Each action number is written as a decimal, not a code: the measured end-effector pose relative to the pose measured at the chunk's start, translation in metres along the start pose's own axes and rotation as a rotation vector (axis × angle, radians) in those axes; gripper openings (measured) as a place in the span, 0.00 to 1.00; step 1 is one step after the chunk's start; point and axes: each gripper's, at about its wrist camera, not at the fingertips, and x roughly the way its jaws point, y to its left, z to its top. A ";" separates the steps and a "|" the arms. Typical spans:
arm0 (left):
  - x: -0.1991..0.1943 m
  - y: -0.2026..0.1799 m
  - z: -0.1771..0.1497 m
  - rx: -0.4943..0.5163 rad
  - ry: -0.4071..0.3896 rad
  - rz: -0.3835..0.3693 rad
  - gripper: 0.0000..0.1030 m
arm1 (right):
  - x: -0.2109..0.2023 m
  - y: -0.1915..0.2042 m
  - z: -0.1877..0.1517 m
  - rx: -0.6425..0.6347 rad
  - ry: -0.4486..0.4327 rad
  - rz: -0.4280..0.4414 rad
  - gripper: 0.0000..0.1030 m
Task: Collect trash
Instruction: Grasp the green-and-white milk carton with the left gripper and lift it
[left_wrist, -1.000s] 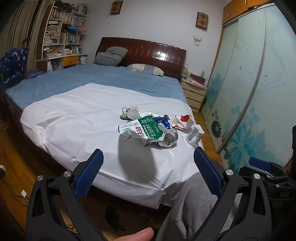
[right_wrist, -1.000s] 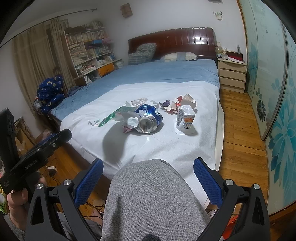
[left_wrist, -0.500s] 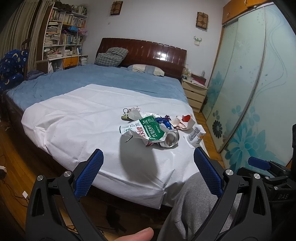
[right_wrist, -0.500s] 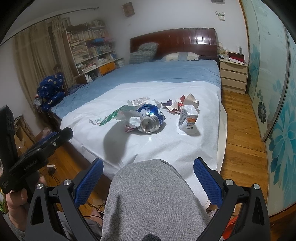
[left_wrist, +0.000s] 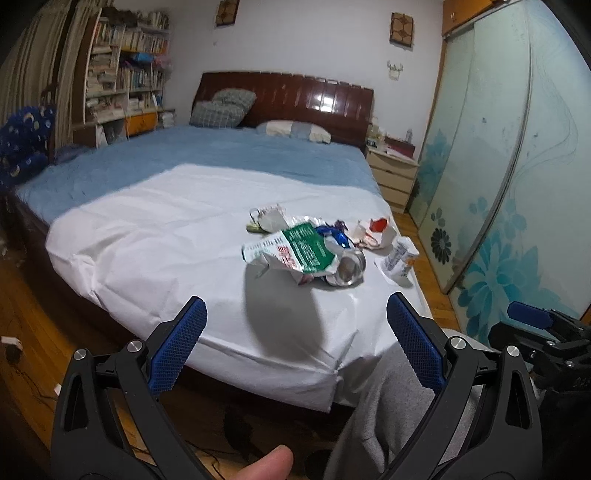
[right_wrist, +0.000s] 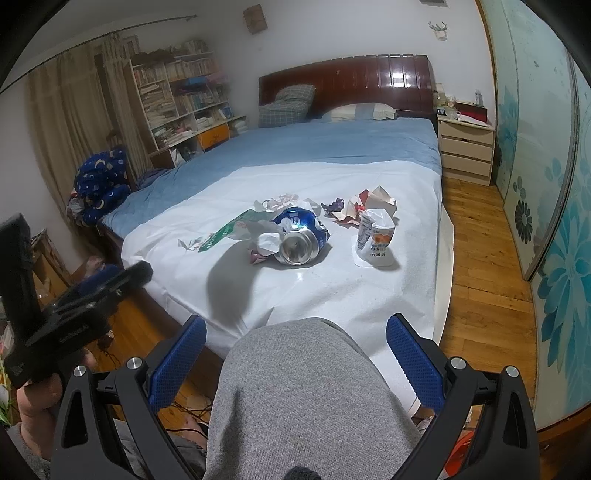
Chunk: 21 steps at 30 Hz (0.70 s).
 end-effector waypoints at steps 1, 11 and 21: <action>0.004 0.002 0.000 -0.022 0.022 -0.014 0.94 | 0.000 0.000 0.000 0.004 0.002 0.003 0.94; 0.023 0.003 0.004 -0.037 0.030 0.020 0.94 | 0.004 -0.013 0.005 0.048 0.013 0.025 0.94; 0.084 -0.012 0.026 0.111 0.055 0.138 0.94 | 0.011 -0.027 0.008 0.094 0.032 0.034 0.94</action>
